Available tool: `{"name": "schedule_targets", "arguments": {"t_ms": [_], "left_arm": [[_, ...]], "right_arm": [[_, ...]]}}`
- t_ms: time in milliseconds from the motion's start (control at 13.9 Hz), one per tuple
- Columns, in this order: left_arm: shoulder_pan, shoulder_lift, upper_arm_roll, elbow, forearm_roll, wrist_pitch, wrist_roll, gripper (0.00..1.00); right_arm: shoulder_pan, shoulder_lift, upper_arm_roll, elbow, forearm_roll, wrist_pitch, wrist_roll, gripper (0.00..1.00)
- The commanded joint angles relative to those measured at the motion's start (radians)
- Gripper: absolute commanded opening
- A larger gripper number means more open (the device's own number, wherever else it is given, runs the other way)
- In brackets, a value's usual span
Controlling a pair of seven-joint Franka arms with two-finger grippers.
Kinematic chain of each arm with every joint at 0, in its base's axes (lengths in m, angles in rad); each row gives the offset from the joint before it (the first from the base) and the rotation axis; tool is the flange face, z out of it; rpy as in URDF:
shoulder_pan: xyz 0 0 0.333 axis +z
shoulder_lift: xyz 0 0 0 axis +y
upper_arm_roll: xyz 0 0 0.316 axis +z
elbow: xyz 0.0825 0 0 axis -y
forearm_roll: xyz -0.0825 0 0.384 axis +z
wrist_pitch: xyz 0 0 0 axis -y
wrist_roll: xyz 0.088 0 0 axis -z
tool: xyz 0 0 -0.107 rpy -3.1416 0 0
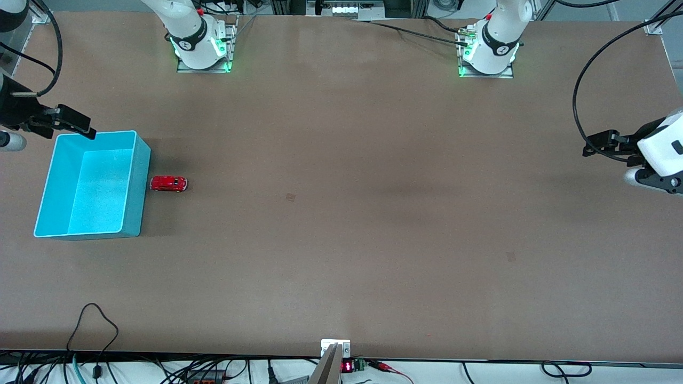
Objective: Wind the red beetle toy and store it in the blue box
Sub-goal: 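Raise the left gripper away while the right gripper moves above the box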
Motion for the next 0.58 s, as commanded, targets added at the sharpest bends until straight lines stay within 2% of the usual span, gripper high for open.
{"name": "schedule_targets", "arguments": {"t_ms": [0, 288, 360, 504], "left_arm": [[-0.02, 0.036, -0.007, 0.058, 0.017, -0.002, -0.09, 1.0], [-0.023, -0.016, 0.005, 0.049, -0.012, -0.005, -0.085, 1.0], [-0.067, -0.057, 0.021, 0.023, -0.035, 0.003, -0.09, 1.0], [-0.231, -0.124, 0.211, -0.078, -0.054, 0.125, -0.073, 1.0]], "right_arm": [[0.001, 0.036, -0.001, 0.026, 0.009, -0.017, -0.015, 1.0], [0.005, 0.084, 0.003, 0.026, 0.017, -0.017, -0.017, 1.0], [0.005, 0.099, 0.006, 0.026, 0.015, -0.009, -0.019, 1.0], [0.017, 0.132, 0.012, 0.032, 0.024, 0.009, -0.034, 1.0]]}}
